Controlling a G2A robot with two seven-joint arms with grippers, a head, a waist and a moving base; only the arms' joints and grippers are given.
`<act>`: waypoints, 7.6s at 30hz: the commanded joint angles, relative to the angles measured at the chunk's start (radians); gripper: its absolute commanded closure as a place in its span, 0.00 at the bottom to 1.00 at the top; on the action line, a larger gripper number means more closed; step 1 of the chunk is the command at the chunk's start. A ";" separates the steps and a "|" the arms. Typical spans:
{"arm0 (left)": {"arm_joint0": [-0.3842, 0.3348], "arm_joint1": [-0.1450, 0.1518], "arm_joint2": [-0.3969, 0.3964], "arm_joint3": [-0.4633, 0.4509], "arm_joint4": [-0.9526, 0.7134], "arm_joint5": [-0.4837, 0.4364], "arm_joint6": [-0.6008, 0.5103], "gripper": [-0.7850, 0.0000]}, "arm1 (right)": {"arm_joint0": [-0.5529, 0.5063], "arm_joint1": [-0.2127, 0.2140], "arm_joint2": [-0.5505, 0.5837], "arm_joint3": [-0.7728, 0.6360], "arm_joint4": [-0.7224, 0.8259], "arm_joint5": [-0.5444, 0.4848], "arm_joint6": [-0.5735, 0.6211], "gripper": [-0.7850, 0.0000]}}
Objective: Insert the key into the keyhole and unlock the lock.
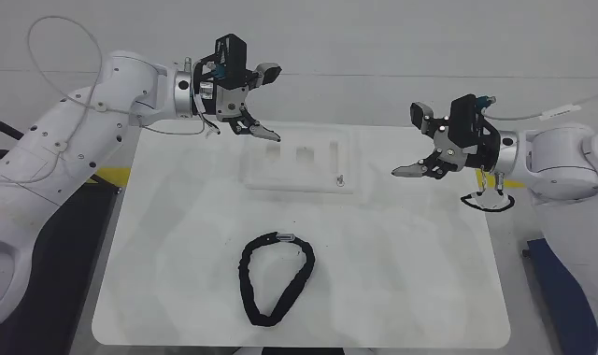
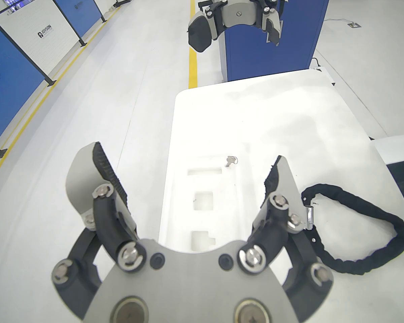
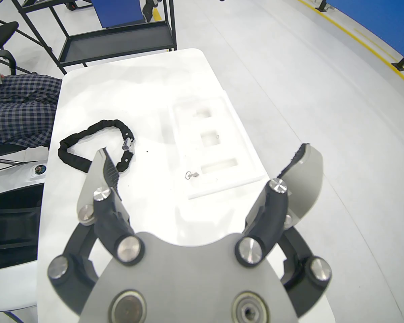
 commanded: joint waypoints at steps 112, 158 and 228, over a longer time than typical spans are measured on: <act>0.000 0.000 0.000 0.000 0.000 0.000 0.000 0.00 | 0.244 -0.349 -0.586 0.258 -0.013 1.246 0.428 0.69; 0.000 0.000 0.000 0.000 0.000 0.000 0.000 0.00 | 0.005 -0.268 -0.133 -0.015 0.142 0.949 0.554 1.00; 0.312 0.002 0.050 -0.110 0.221 0.000 -0.086 0.00 | -0.411 -0.191 0.339 -0.219 0.680 0.341 0.364 1.00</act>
